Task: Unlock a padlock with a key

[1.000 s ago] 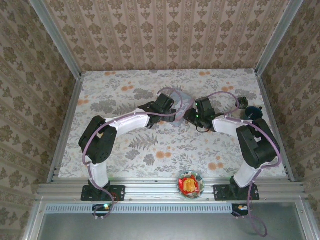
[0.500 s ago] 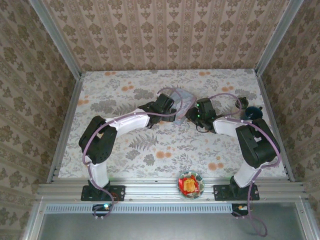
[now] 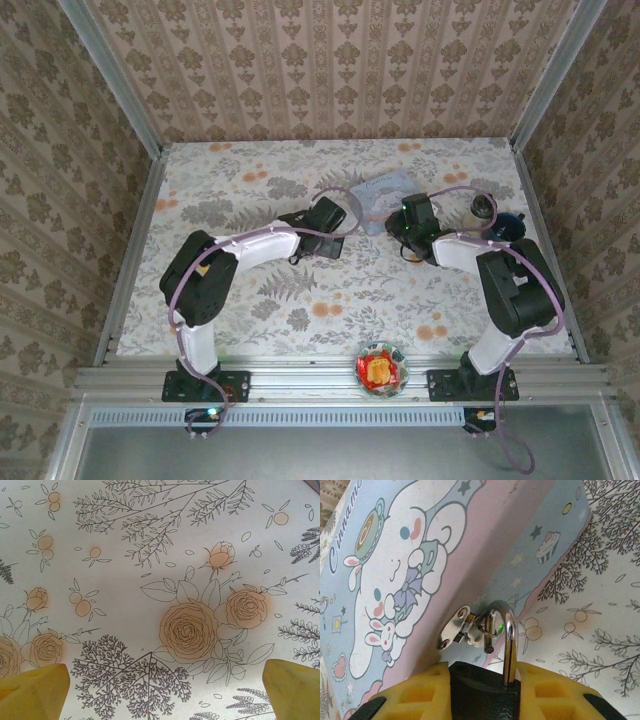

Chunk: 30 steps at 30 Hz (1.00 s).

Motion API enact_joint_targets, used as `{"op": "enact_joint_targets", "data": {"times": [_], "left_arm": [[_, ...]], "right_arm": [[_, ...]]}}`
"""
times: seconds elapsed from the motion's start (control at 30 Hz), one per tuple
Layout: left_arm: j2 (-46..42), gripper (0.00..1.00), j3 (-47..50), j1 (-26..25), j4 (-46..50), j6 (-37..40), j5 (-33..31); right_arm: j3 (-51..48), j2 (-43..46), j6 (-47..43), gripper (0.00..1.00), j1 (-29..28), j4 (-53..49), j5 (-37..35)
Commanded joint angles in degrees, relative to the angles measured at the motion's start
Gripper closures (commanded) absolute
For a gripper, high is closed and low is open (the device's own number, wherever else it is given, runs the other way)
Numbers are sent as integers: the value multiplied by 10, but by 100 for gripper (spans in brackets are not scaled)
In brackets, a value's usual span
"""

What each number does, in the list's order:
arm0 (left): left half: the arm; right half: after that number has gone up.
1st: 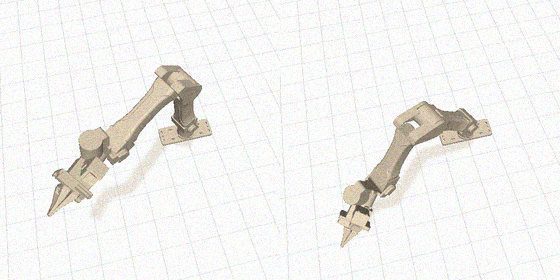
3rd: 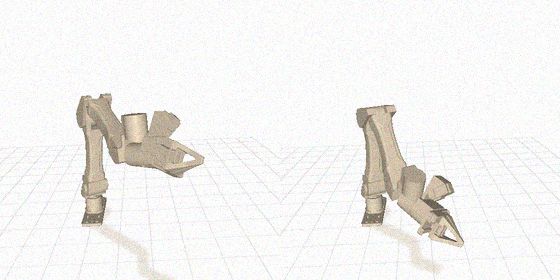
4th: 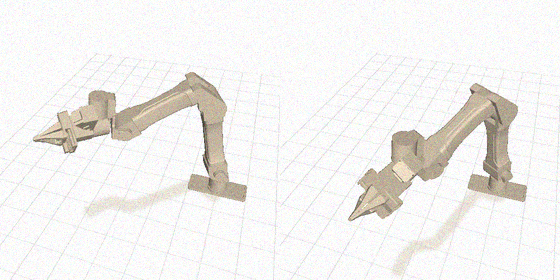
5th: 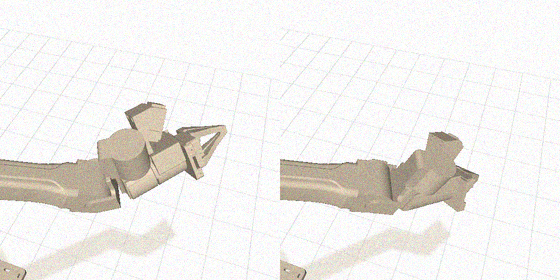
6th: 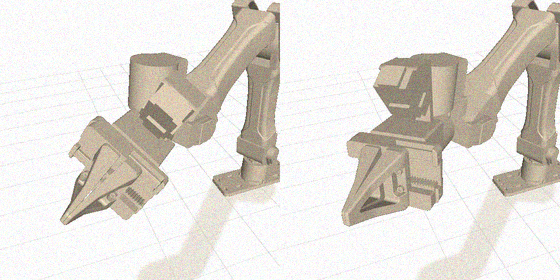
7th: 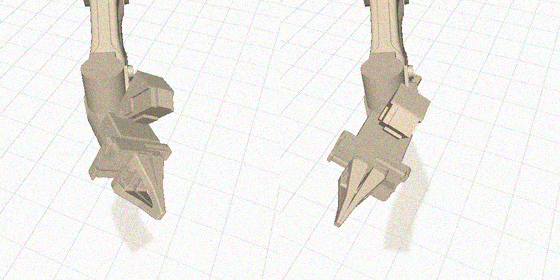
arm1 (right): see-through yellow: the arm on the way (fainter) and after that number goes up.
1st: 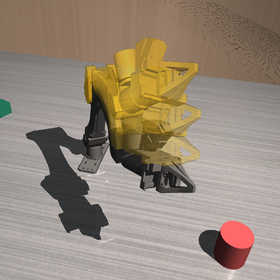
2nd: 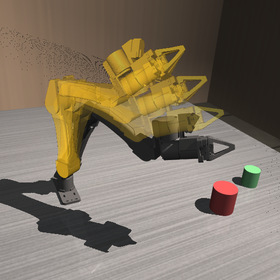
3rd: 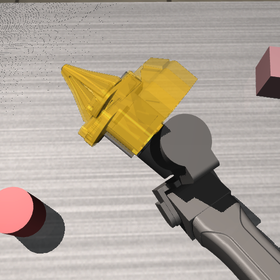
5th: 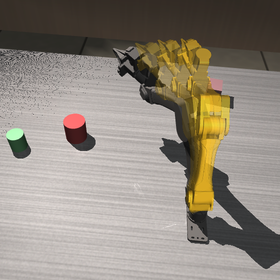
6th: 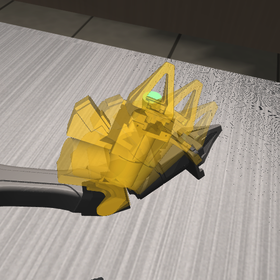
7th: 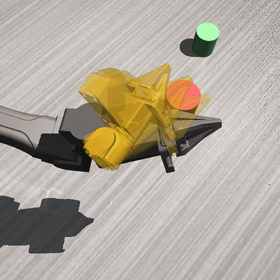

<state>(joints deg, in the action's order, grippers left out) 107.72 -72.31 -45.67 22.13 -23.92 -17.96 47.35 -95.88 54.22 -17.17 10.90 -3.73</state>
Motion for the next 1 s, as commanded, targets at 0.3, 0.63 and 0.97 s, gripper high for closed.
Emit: {"op": "enact_joint_targets", "data": {"times": [0.3, 0.63, 0.97], "left_arm": [[-63, 0, -96, -2, -7, 14, -9], [51, 0, -194, -29, 42, 58, -20], [76, 0, -143, -49, 55, 53, -26]], "right_arm": [[-47, 94, 15, 82, -80, 6, 50], [-130, 114, 77, 83, -143, 51, 65], [-153, 132, 69, 82, -118, 26, 31]]}}
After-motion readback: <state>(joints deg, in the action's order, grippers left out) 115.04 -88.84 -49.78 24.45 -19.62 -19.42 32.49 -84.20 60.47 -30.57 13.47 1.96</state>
